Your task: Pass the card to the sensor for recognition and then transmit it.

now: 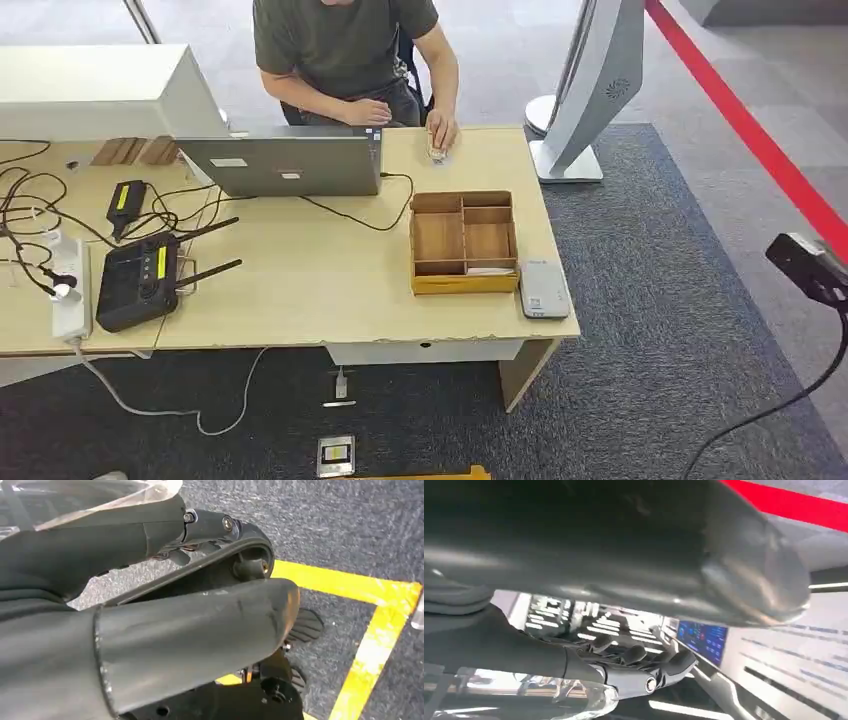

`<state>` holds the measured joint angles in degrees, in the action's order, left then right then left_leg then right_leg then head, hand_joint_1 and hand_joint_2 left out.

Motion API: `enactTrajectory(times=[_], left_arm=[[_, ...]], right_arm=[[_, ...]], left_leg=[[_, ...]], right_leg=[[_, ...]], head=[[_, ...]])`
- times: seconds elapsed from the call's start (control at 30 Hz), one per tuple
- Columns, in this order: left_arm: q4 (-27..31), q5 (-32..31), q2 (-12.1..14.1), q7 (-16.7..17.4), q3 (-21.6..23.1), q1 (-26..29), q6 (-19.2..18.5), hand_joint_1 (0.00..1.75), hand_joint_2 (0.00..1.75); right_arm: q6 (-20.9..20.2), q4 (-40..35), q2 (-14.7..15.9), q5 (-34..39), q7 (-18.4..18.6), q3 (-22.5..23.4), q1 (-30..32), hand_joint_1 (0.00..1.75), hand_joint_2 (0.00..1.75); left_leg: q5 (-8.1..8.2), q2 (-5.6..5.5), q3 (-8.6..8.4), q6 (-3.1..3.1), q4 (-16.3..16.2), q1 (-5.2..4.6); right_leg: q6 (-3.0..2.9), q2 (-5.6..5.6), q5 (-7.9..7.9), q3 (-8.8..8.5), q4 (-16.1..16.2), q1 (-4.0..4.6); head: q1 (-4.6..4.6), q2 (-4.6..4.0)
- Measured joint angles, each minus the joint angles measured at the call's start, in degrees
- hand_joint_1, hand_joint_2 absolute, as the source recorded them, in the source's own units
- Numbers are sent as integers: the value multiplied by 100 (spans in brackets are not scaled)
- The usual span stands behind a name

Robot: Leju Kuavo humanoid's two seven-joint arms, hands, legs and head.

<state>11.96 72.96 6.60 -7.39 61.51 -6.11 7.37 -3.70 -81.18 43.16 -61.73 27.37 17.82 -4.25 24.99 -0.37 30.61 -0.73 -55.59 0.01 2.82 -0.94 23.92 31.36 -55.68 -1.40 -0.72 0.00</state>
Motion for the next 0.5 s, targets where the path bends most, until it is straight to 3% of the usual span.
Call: enactTrajectory(times=[0.27, 0.5], left_arm=[[7, -4, -9, -2, -5, -18, 35, 0, 0], [9, -72, -13, -61, -35, -27, 46, 0, 0]], right_arm=[[965, 891, -616, -13, -562, 345, 436, 0, 0], [2113, 2647, -1107, 212, -1320, 395, 314, 0, 0]], left_leg=[[4, 13, -7, 3, 1, 11], [4, 20, -6, 4, 2, 13]], right_leg=[[-6, 16, 2, 3, 1, 9], [-8, 19, 2, 3, 0, 13]], head=[[4, 0], [6, 0]])
